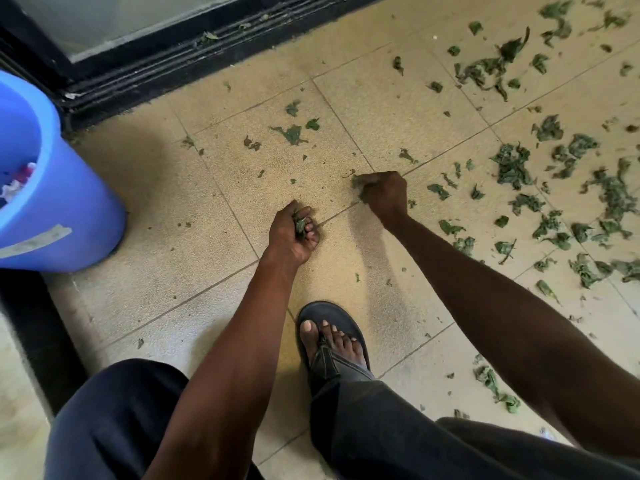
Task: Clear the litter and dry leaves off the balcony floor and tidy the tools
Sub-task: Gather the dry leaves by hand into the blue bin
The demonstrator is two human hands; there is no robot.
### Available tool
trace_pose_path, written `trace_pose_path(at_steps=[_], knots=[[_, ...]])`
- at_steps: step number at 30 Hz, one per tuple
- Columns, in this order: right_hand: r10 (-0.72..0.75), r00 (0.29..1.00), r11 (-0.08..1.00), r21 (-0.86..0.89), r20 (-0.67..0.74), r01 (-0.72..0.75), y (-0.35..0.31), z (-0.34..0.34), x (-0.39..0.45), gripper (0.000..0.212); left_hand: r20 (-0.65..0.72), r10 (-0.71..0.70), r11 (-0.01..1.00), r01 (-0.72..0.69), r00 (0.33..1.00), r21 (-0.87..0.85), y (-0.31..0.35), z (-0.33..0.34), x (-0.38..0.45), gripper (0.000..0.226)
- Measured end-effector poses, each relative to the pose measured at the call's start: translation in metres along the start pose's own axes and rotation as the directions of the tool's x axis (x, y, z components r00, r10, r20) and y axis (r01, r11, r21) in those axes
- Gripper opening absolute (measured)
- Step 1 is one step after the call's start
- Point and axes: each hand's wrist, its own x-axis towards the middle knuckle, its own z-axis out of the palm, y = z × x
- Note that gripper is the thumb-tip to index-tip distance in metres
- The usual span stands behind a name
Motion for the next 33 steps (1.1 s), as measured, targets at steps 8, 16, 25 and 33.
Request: trace_pose_path(at_steps=[8,16,25,33], knots=[[-0.078,0.883,0.972,-0.16,0.464,0.17,-0.056,0.043,-0.057,0.033,0.085,0.019,0.999,-0.023,0.996,0.043,0.006,0.016,0.011,0.053],[-0.353,0.922,0.817,-0.426,0.163,0.388,-0.058,0.057,-0.071,0.028,0.142,-0.022,0.997,0.032,0.99,-0.068,0.009,0.025,-0.001,0.031],[0.211,0.973,0.934,-0.275,-0.095,-0.229,0.005,0.044,-0.047,0.08,-0.006,0.039,0.999,-0.039,0.999,-0.015,0.036,0.01,0.017,0.043],[-0.035,0.976,0.8,-0.58,0.213,0.156,-0.004,0.096,-0.012,0.084,-0.065,0.104,0.994,-0.102,0.992,0.028,0.051,-0.004,0.018,0.041]])
